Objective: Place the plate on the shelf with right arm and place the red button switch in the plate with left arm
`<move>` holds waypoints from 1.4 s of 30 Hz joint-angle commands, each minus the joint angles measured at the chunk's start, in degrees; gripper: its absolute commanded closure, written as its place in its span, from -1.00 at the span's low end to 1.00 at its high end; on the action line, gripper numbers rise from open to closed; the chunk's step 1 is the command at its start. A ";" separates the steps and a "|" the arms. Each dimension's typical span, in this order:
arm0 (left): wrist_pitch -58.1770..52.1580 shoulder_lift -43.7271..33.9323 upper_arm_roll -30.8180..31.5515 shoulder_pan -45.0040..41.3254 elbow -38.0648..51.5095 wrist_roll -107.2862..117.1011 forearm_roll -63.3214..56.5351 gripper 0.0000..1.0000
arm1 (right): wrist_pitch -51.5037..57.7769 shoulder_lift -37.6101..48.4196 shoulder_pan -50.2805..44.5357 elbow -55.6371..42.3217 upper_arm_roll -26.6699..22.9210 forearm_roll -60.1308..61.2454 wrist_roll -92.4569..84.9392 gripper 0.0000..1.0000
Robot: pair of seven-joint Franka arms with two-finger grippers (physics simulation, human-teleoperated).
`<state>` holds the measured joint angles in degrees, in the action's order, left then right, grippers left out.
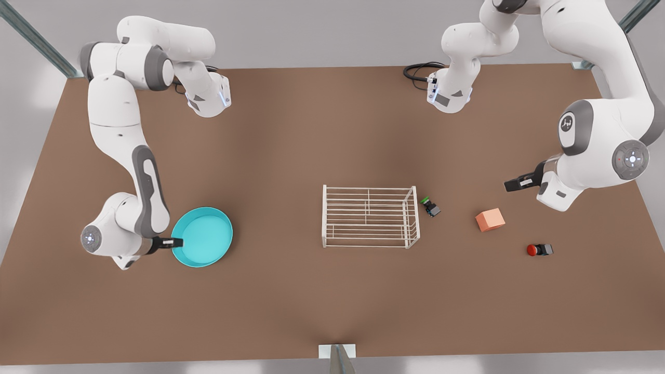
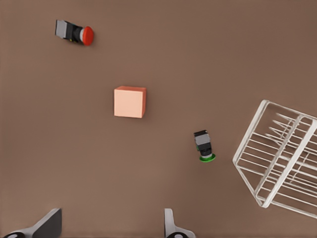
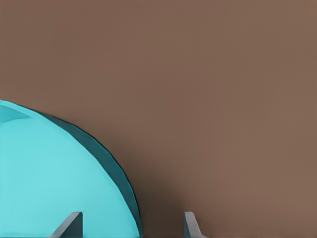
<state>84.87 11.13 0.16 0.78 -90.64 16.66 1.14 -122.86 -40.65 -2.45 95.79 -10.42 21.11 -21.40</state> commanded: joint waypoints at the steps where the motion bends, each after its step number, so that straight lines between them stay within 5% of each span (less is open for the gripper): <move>1: -0.23 -0.06 0.01 0.01 -0.06 3.73 -0.09 -1.00 | 1.48 0.05 0.34 0.19 0.67 1.13 -9.45 -0.57; 12: 0.12 0.12 0.01 -0.08 0.20 6.89 -0.18 -1.00 | 2.63 0.05 0.95 0.98 0.84 0.95 -10.41 -0.26; 18: 18.75 8.99 1.50 -2.28 4.32 75.88 3.16 -1.00 | 1.92 -0.30 1.22 0.71 0.84 0.86 -10.41 -0.04; 26: 18.14 13.30 1.24 -5.53 6.18 100.40 -3.25 -1.00 | 1.92 -0.48 1.65 0.63 0.84 0.78 -12.26 0.41; 29: 14.70 13.83 0.98 3.08 4.60 93.82 2.99 -1.00 | 1.92 -0.48 1.57 0.54 0.84 0.78 -12.26 0.51; 36: 30.00 19.98 1.07 3.61 3.63 102.61 2.29 -1.00 | 3.59 0.22 1.48 0.54 0.84 0.78 -12.26 0.66; 42: 35.97 23.32 1.07 8.18 3.72 88.37 -0.44 -1.00 | 5.70 1.98 1.57 0.19 1.02 0.78 -12.88 0.77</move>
<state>114.95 34.39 1.23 8.51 -86.91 90.66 1.22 -118.52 -38.83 -0.93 96.06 -9.44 22.48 -32.87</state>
